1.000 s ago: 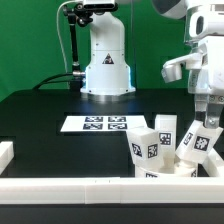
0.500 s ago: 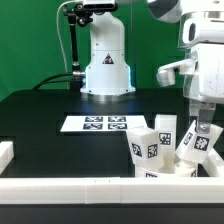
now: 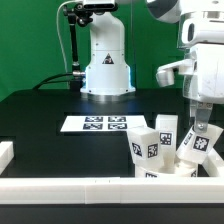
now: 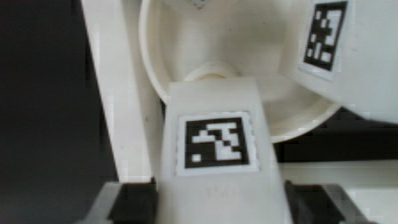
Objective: Assemble stool
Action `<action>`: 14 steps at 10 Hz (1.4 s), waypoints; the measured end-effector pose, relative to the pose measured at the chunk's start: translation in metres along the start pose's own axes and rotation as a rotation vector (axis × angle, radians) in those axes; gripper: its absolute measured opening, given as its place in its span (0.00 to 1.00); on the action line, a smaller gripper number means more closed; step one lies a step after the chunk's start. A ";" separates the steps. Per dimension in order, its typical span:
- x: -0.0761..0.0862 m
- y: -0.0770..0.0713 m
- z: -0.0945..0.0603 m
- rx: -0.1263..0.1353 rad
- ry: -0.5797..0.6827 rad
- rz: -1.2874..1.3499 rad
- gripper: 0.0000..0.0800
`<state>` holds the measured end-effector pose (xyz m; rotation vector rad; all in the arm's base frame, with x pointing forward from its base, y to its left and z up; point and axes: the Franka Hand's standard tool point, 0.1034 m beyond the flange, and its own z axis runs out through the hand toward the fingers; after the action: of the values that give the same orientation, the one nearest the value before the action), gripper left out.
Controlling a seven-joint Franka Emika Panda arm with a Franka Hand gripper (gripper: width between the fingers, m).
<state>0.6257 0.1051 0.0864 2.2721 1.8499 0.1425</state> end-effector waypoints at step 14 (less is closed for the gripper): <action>-0.027 0.006 0.004 0.136 -0.032 1.010 0.43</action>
Offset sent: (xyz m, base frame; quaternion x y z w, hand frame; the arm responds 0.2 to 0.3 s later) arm -0.0045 0.0021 -0.0040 0.1159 0.0347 0.2207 0.9678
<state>0.6266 0.0774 0.0858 3.0365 0.5448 0.1228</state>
